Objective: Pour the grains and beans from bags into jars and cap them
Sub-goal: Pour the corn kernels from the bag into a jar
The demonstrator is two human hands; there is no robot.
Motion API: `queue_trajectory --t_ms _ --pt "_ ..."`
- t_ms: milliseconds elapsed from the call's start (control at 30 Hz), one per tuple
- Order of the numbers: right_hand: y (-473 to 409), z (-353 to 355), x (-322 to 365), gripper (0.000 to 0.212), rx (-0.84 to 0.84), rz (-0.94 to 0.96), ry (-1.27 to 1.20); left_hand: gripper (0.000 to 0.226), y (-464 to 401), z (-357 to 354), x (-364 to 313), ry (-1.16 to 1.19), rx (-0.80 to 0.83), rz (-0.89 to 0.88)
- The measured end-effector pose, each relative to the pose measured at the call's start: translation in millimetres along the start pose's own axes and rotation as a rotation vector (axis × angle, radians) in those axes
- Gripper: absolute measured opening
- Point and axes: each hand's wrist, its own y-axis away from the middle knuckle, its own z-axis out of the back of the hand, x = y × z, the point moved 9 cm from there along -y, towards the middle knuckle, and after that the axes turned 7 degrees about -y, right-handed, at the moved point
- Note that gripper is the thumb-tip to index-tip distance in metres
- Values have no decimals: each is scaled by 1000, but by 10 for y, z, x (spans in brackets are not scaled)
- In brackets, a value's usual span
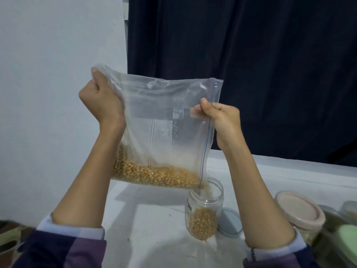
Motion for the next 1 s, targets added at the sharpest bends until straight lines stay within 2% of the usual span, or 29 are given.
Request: queue_trajectory --t_ms 300,1000 --pt "15 84 10 21 -53 17 -14 53 18 -43 -36 -16 22 -15" --pt "7 69 -3 22 -24 21 42 52 85 -43 -62 -37 22 -26"
